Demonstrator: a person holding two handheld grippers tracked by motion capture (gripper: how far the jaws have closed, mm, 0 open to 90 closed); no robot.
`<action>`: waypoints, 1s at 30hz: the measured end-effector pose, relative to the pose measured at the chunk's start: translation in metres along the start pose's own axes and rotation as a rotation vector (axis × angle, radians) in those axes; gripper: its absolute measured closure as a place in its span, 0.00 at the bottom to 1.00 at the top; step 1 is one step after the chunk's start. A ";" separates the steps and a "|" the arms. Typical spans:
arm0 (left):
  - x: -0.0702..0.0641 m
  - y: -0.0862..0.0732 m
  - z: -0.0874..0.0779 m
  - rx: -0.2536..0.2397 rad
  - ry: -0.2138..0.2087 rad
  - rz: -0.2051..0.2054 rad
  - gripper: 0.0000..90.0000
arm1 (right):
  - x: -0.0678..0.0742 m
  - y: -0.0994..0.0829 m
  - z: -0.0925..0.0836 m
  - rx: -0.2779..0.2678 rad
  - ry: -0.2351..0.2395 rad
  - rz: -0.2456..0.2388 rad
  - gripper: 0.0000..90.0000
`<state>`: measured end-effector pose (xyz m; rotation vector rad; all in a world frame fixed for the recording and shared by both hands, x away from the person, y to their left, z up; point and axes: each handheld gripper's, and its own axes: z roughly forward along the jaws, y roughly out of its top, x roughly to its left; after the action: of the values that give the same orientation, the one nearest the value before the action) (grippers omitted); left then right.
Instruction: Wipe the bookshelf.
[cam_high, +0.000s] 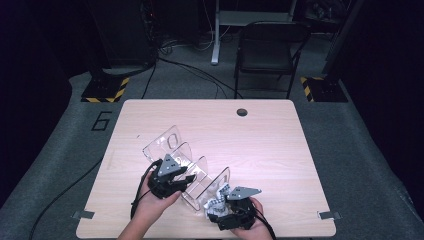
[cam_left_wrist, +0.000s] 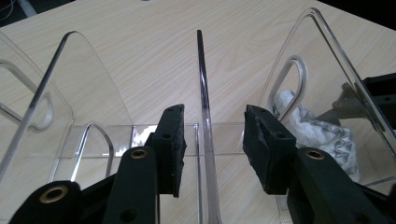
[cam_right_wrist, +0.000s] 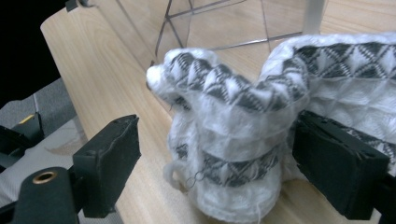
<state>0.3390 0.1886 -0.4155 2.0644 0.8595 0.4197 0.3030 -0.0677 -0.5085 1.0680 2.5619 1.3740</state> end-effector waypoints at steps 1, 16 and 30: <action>-0.001 0.000 0.000 -0.004 0.010 -0.001 0.65 | 0.000 0.000 0.000 -0.009 0.002 0.001 0.16; 0.016 0.003 -0.028 -0.030 0.015 -0.019 0.65 | 0.003 0.001 -0.013 -0.036 0.043 -0.024 0.18; 0.036 0.003 -0.043 -0.026 0.053 -0.072 0.57 | -0.003 0.004 -0.003 -0.037 -0.017 -0.032 0.42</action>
<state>0.3417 0.2380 -0.3876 2.0000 0.9514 0.4457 0.3067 -0.0697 -0.5044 1.0236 2.5205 1.3929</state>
